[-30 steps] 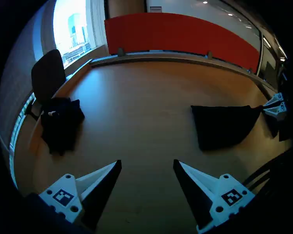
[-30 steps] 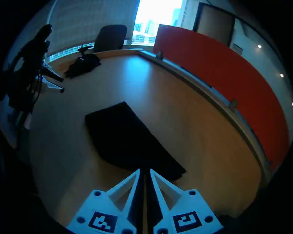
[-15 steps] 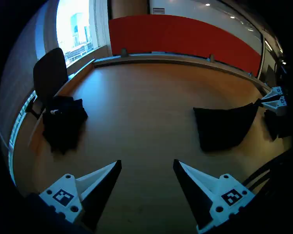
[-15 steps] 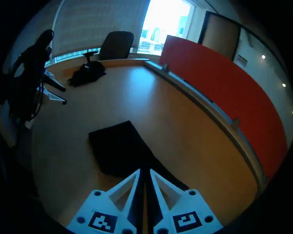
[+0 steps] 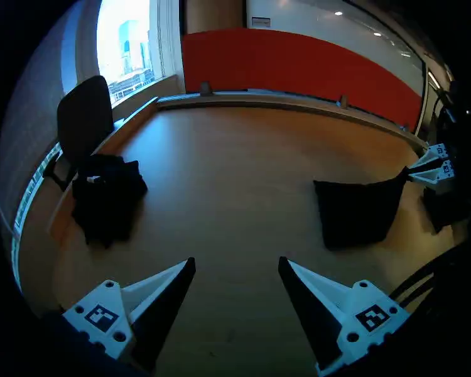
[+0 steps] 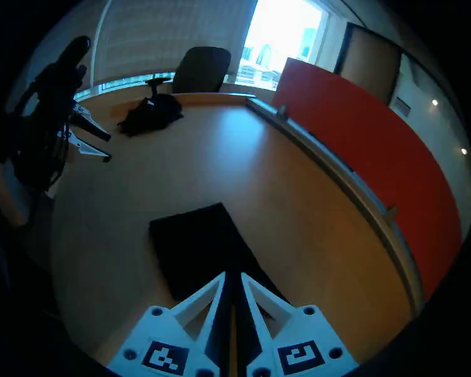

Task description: Fold towel

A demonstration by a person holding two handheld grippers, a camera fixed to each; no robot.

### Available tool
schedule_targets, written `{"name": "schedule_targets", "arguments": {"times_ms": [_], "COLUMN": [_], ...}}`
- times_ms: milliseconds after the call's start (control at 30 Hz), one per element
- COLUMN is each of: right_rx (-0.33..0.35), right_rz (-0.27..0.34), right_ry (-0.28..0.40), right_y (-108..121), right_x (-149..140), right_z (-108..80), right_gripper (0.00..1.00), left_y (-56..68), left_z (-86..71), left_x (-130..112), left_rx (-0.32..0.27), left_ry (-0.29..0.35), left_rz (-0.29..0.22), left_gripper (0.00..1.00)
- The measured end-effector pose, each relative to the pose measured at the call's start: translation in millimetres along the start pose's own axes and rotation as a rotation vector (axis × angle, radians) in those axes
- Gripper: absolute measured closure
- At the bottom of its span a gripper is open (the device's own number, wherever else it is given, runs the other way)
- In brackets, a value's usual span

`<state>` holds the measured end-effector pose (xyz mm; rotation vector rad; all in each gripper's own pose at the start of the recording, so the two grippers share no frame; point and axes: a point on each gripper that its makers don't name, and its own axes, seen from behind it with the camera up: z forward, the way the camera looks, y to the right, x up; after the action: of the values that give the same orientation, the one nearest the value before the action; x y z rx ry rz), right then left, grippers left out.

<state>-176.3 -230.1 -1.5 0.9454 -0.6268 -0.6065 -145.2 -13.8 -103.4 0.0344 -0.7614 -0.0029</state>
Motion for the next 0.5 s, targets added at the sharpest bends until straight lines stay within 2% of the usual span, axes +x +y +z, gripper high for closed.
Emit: {"name": "schedule_targets", "arguments": {"times_ms": [500], "right_rx": [0.111], "right_rz": [-0.106], "right_ry": [-0.028], "right_y": [-45.1], "right_x": [31.1], "right_z": [56.0], "right_gripper": [0.95], "left_y": [-14.0], "left_z": [-7.8], "left_x": [-2.9], "left_rx": [0.001], "left_ry": [0.009], "left_rz": [-0.034], "left_gripper": [0.01]}}
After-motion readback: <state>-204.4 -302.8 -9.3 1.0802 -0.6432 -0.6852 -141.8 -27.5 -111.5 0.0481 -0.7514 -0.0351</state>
